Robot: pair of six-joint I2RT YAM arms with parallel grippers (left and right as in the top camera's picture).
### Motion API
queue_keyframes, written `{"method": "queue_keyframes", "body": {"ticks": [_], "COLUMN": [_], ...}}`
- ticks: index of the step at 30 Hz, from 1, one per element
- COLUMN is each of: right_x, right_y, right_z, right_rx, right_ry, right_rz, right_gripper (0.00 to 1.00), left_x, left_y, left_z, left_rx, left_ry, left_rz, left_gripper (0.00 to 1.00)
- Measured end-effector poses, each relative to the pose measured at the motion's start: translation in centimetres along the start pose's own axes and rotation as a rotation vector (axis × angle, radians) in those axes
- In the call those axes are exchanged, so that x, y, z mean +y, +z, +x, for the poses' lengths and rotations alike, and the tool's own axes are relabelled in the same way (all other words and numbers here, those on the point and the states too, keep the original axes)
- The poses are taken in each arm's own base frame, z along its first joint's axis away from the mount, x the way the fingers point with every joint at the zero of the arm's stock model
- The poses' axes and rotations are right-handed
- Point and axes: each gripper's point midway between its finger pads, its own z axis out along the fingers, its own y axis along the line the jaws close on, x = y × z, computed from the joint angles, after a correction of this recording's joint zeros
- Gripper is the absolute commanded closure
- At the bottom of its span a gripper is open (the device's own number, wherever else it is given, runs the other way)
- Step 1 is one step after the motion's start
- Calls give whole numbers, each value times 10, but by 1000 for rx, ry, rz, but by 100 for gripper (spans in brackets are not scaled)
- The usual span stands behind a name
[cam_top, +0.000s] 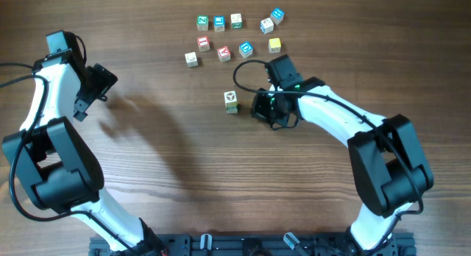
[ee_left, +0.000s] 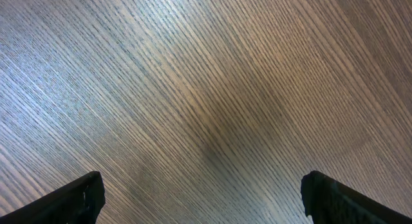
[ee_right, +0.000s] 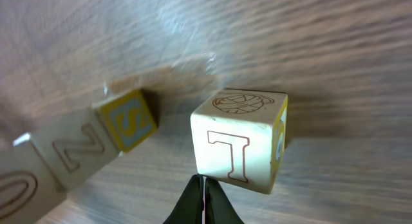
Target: Form a tower
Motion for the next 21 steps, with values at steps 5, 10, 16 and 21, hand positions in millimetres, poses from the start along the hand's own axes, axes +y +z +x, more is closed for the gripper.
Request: {"method": "queue_keyframes", "body": {"ticks": [5, 10, 16, 21], "right_x": [-17, -23, -18, -13], "right_y": [-8, -11, -29, -59], "right_z": [-19, -23, -21, -35], "right_rx": [-25, -23, 59, -16], "right_ry": [58, 30, -30, -100], "right_rz": [10, 10, -45, -14], "right_gripper": [96, 96, 79, 42], "left_x": [0, 0, 0, 0], "left_y": [0, 0, 0, 0], "left_z": [0, 0, 0, 0], "left_rx": [0, 0, 0, 0], "left_ry": [0, 0, 0, 0], "left_rz": [0, 0, 0, 0], "left_gripper": [0, 0, 0, 0]}}
